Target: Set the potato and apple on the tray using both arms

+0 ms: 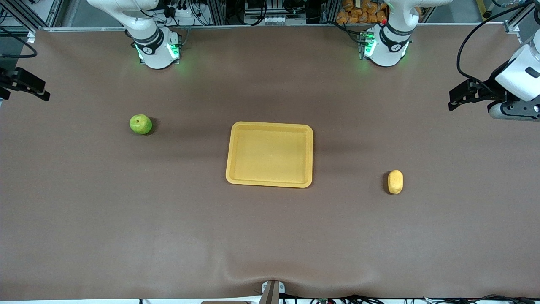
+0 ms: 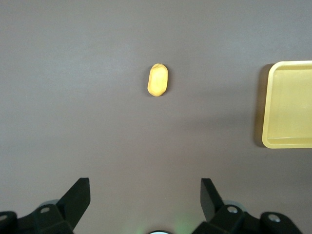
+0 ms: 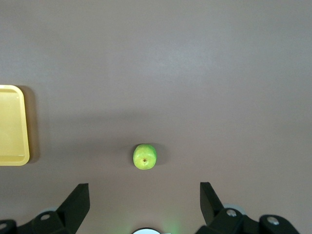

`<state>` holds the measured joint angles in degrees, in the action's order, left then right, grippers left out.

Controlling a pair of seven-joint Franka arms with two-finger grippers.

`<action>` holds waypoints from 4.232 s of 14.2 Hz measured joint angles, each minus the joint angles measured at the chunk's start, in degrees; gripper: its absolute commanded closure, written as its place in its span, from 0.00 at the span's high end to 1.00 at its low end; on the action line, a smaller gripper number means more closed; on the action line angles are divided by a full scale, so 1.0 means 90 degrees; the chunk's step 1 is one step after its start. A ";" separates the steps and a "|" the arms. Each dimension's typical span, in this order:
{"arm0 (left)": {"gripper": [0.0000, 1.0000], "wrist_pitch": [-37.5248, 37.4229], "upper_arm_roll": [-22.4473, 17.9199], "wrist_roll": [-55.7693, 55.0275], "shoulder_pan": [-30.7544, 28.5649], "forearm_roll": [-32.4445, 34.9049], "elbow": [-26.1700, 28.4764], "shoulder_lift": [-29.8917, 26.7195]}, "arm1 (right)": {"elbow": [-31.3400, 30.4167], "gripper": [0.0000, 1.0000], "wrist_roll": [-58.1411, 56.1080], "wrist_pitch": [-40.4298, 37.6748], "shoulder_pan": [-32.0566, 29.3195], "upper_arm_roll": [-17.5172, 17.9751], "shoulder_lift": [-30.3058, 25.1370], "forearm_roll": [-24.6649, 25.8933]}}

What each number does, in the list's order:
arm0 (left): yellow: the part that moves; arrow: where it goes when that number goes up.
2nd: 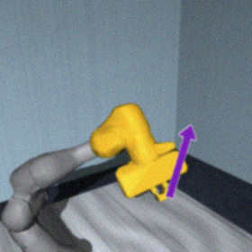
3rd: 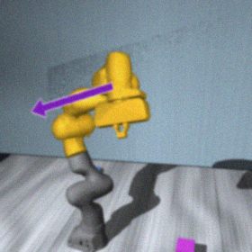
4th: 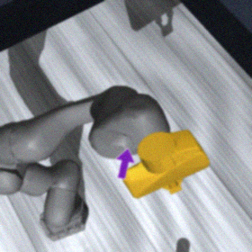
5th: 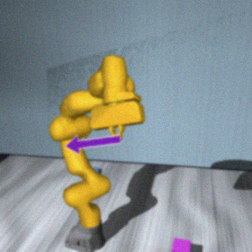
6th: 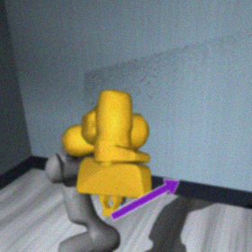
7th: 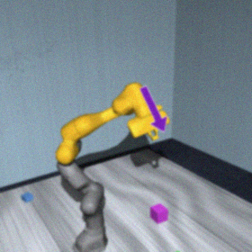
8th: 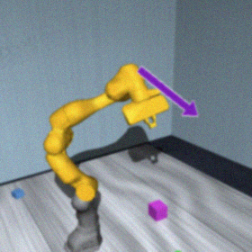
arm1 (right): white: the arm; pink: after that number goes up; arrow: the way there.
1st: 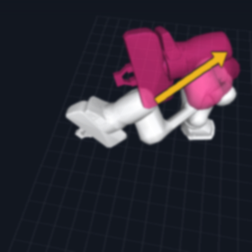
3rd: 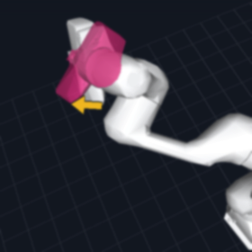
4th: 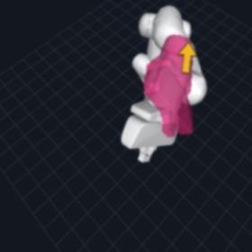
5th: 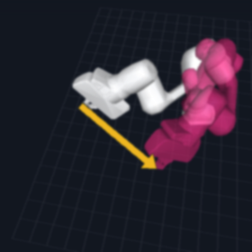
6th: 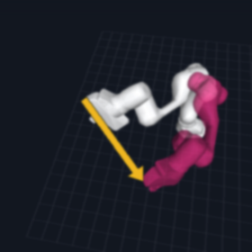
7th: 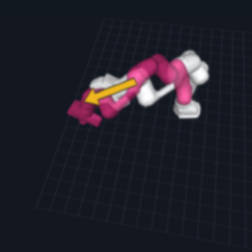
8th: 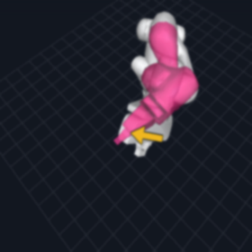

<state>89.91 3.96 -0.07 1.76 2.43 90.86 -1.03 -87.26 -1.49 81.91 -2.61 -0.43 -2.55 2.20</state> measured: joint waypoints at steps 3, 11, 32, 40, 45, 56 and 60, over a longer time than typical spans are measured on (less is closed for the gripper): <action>1.00 -0.0001 0.0001 0.0000 0.0001 0.0000 -0.0001 -0.0002 | 0.0000 1.00 0.0000 0.0000 -0.0019 -0.0066 0.0000 0.0001; 1.00 0.0110 0.0003 0.0031 0.0000 -0.0002 0.0004 0.0209 | 0.0000 1.00 -0.0001 0.0004 -0.0099 -0.0146 0.0000 -0.0189; 1.00 0.2755 0.0132 -0.0255 0.0225 -0.0021 0.1188 0.2018 | -0.1462 1.00 -0.0001 0.0747 -0.0231 -0.0138 0.0712 -0.0241; 1.00 0.3885 0.0116 -0.0259 0.0198 -0.0021 0.2106 0.1957 | -0.2728 1.00 0.0007 0.1776 -0.0390 -0.0139 0.0959 -0.0245; 1.00 0.4409 0.0101 -0.0261 0.0043 -0.0021 0.2277 0.2091 | -0.3307 1.00 0.0009 0.1938 -0.0424 -0.0124 0.1045 -0.0248; 1.00 0.5144 0.0105 -0.0261 0.0053 0.0017 0.2336 0.2662 | -0.4696 1.00 0.0015 0.3679 -0.0421 -0.0027 0.1048 -0.0445; 1.00 0.5446 0.0066 -0.0261 0.0035 0.0251 0.2378 0.2804 | -0.5093 1.00 0.0016 0.4176 -0.0421 -0.0006 0.1048 -0.0563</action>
<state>138.92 4.56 -2.42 2.08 4.70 112.27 24.21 -133.10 -1.35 119.50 -6.39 -0.48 6.88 -2.87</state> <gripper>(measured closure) 0.000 0.000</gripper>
